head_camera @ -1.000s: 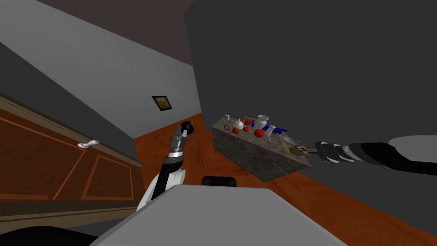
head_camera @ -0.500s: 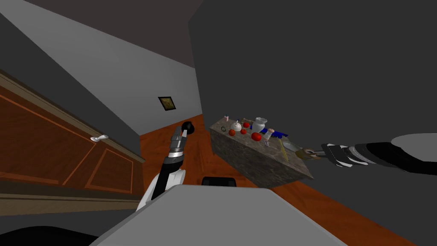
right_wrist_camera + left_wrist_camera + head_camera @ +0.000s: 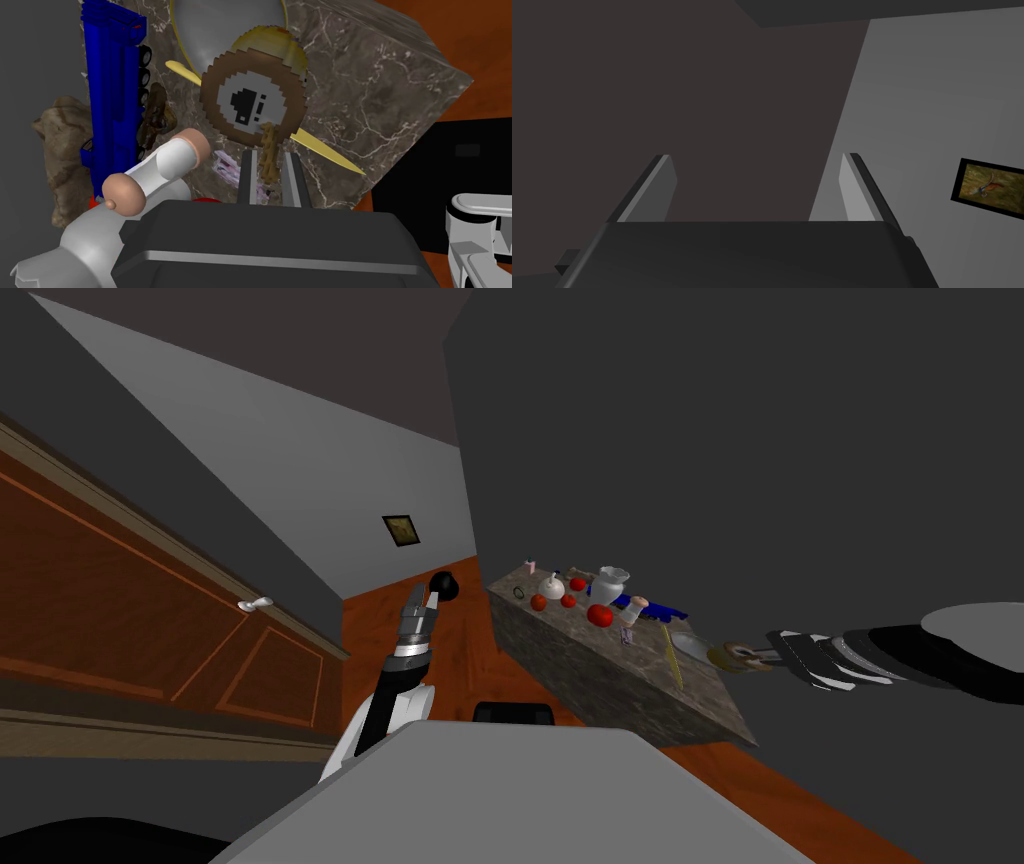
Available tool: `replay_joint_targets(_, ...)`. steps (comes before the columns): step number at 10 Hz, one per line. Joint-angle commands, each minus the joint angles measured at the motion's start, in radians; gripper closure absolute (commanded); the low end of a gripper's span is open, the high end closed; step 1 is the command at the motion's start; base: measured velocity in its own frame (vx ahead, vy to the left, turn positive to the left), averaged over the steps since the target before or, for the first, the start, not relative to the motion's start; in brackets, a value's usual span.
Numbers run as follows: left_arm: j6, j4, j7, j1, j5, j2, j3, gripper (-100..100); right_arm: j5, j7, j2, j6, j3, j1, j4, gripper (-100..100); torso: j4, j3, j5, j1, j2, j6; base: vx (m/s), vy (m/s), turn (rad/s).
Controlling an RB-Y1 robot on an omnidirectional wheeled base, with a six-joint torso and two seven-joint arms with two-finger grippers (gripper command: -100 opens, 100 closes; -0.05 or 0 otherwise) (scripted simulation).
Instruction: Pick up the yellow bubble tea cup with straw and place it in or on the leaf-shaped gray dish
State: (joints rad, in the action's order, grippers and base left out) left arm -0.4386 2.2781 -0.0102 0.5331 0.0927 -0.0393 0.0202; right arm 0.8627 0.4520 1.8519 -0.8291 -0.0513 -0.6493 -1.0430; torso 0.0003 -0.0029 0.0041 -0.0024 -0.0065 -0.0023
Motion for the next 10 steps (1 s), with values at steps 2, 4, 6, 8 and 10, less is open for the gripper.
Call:
replay_joint_targets(2,0.000,0.000,0.000,0.000,0.000,0.000,0.000,0,0.045,-0.016,0.003,0.004,0.014,-0.002,0.010,100,0.000,0.000,0.001,0.001,0.000,-0.001,0.050,-0.116,0.160)
replay_joint_targets(4,0.000,0.000,0.000,0.000,0.000,0.000,0.000,0,0.087,-0.036,0.010,0.011,0.018,-0.023,0.018,100,0.000,-0.001,0.001,-0.001,-0.001,-0.001,0.055,-0.187,0.168)
replay_joint_targets(6,0.000,0.000,0.000,0.000,0.000,0.000,0.000,0,0.107,-0.046,0.014,0.014,0.020,-0.033,0.022,100,0.000,0.000,0.000,-0.003,-0.001,0.000,0.053,-0.168,0.110)
replay_joint_targets(8,0.000,0.000,0.000,0.000,0.000,0.000,0.000,0,0.114,-0.050,0.015,0.015,0.021,-0.037,0.024,100,0.000,0.000,0.002,0.002,0.000,0.000,0.028,-0.076,0.047)
replay_joint_targets(10,0.000,0.000,0.000,0.000,0.000,0.000,0.000,0,0.102,-0.045,0.019,0.019,0.018,-0.044,0.022,-100,0.001,0.002,0.004,0.010,0.002,0.000,0.006,-0.014,0.006)
